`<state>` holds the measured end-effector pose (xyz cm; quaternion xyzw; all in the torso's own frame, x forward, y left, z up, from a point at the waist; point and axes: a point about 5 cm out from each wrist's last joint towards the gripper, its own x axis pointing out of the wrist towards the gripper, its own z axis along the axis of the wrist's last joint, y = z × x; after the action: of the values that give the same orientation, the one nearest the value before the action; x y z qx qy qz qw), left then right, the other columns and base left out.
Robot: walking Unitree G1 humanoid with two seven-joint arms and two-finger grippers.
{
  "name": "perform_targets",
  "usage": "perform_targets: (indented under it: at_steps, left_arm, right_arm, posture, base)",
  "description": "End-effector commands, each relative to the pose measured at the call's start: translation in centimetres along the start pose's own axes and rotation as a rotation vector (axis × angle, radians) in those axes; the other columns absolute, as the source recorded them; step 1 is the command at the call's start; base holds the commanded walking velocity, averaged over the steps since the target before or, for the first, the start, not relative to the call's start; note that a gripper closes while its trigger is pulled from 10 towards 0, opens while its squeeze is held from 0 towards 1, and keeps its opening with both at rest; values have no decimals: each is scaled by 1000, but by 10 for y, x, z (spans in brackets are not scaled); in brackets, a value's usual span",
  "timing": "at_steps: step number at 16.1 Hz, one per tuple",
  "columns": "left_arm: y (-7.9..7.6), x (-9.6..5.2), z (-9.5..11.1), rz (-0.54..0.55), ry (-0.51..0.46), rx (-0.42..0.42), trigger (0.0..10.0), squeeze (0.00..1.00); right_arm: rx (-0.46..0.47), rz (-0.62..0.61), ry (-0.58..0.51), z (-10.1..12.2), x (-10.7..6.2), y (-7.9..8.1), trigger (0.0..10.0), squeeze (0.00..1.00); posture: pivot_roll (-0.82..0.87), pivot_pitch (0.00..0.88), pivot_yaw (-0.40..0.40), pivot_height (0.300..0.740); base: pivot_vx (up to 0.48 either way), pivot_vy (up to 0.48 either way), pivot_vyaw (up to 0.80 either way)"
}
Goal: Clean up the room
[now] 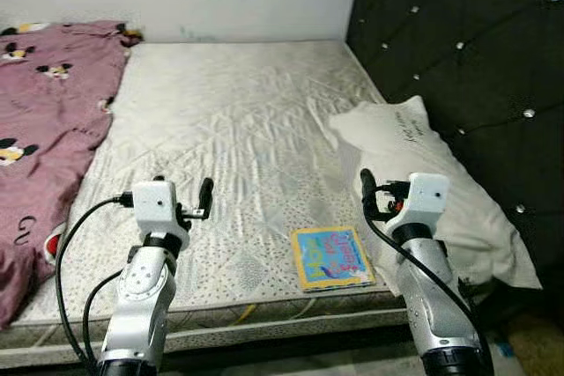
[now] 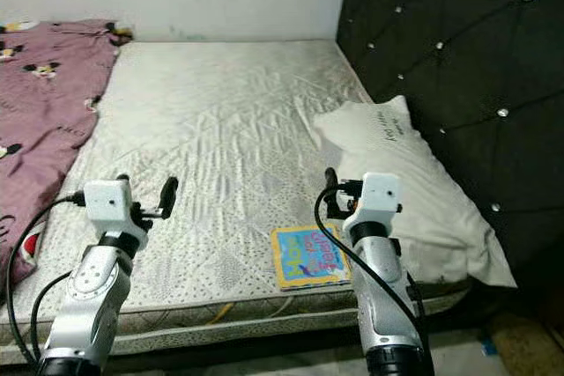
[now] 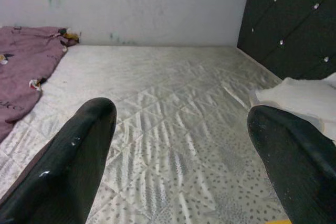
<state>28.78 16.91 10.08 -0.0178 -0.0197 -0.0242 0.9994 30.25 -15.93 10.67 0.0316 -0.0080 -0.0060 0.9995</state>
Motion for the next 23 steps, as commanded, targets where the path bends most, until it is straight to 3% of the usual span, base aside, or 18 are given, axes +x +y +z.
perform_targets:
  at_steps: [1,23]
  left_arm:
    - [-1,2,0,-11,-4,-4,10000,0]
    - [-3,8,1,-6,-17,-9,10000,0]
  right_arm:
    - [-9,13,-4,-1,2,0,10000,0]
    - [1,61,13,-6,10,3,10000,0]
  posture:
    - [-66,0,-8,740]
    - [-58,0,-28,740]
  base:
    - [0,405,0]
    - [0,476,0]
